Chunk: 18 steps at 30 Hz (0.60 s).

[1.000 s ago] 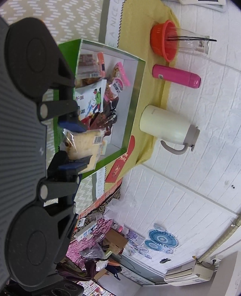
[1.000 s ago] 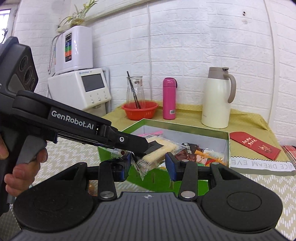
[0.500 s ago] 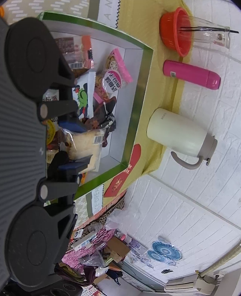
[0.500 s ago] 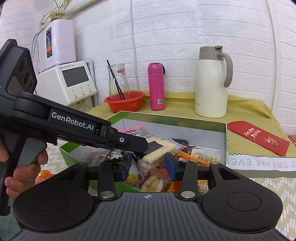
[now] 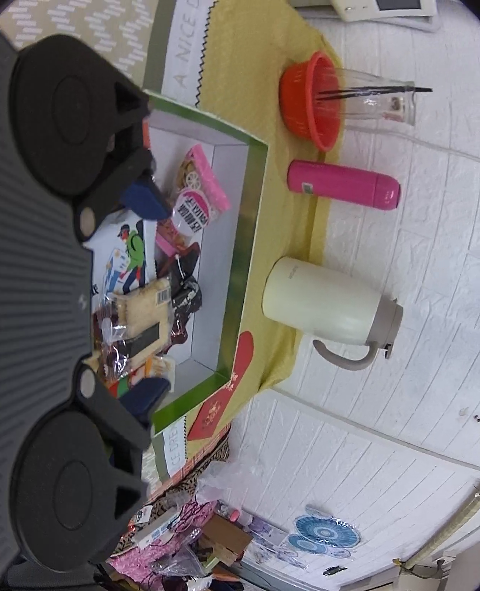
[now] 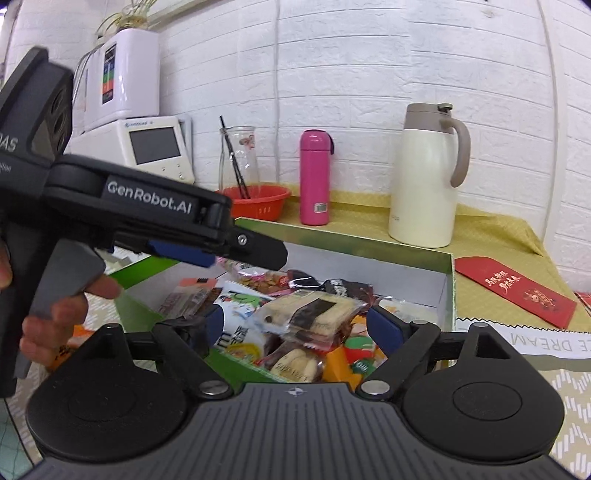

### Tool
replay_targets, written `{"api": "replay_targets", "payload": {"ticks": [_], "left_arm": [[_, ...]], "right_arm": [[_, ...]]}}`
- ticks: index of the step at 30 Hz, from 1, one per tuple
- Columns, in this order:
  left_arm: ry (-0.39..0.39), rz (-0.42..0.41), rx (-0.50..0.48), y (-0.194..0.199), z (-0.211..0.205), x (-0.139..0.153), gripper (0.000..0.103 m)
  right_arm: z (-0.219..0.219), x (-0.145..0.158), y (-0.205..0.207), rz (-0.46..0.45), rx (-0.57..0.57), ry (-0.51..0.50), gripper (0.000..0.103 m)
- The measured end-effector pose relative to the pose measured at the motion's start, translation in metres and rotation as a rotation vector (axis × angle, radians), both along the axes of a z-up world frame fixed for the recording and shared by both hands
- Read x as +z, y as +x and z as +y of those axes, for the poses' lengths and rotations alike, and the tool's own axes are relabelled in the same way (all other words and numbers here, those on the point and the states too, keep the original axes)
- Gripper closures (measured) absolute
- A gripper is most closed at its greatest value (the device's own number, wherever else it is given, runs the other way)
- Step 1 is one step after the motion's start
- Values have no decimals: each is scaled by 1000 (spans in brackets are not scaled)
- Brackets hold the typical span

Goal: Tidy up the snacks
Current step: 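Carry the white cracker pack into the green box and open the left gripper, then grasp the orange-labelled bread bag with the right gripper while the left gripper grasps the orange clip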

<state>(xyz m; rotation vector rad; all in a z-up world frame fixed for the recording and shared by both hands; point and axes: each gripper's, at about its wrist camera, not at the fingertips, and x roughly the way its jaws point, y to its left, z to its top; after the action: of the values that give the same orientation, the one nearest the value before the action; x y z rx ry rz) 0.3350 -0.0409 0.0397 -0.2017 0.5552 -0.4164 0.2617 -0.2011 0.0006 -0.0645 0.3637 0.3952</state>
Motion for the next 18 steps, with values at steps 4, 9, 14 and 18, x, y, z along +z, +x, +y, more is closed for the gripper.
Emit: {"api": "replay_targets", "payload": {"ticks": [4, 9, 14, 18], "left_arm": [[14, -20, 19, -15, 3, 6, 6], [36, -51, 26, -37, 7, 17, 6], [35, -79, 24, -62, 10, 29, 6], [33, -102, 27, -86, 17, 38, 6]], "right_arm": [[1, 2, -8, 13, -20, 18, 0], [1, 12, -23, 8, -28, 32, 0], [6, 24, -44, -22, -11, 23, 0], [14, 31, -64, -43, 13, 18, 0]]}}
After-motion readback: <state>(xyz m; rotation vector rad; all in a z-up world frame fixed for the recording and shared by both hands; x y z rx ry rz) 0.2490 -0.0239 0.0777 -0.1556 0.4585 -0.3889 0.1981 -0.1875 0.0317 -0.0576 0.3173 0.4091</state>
